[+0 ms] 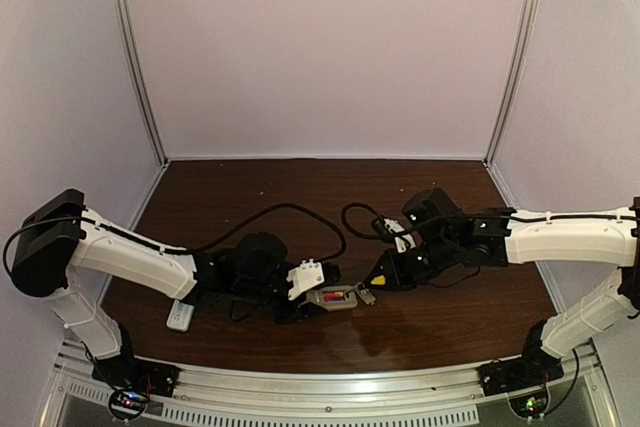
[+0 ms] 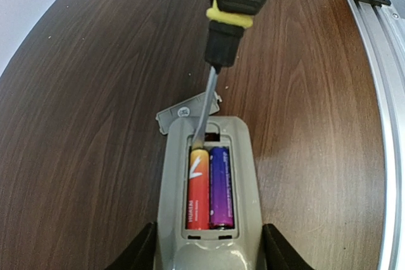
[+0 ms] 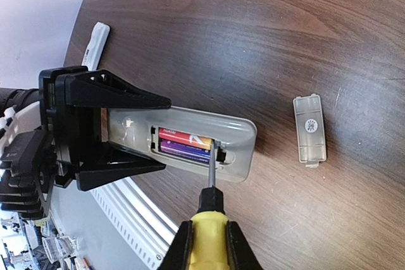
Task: Unload the batteries from the remote control
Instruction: Remove the battery from the remote control without the battery cover.
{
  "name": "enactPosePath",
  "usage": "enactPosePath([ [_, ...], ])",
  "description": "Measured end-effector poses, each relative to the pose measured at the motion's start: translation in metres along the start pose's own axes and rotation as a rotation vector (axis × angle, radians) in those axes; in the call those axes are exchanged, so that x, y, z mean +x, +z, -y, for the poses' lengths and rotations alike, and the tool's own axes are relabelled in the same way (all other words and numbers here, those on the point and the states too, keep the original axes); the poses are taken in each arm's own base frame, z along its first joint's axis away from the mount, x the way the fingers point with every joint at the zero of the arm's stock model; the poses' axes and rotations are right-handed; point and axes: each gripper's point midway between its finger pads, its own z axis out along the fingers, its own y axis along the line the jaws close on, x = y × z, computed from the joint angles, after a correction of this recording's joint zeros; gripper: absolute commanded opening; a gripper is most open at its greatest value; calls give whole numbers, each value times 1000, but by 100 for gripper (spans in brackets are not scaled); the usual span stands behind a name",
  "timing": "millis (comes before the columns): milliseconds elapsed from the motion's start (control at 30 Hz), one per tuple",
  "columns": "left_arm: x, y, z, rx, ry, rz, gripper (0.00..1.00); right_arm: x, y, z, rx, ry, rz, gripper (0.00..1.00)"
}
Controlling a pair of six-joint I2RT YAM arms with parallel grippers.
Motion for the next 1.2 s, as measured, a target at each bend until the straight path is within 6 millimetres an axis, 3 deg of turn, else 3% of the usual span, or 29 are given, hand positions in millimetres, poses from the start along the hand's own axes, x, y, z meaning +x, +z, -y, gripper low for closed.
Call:
enactPosePath([
  [1200, 19, 22, 15, 67, -14, 40, 0, 13, 11, 17, -66, 102, -59, 0],
])
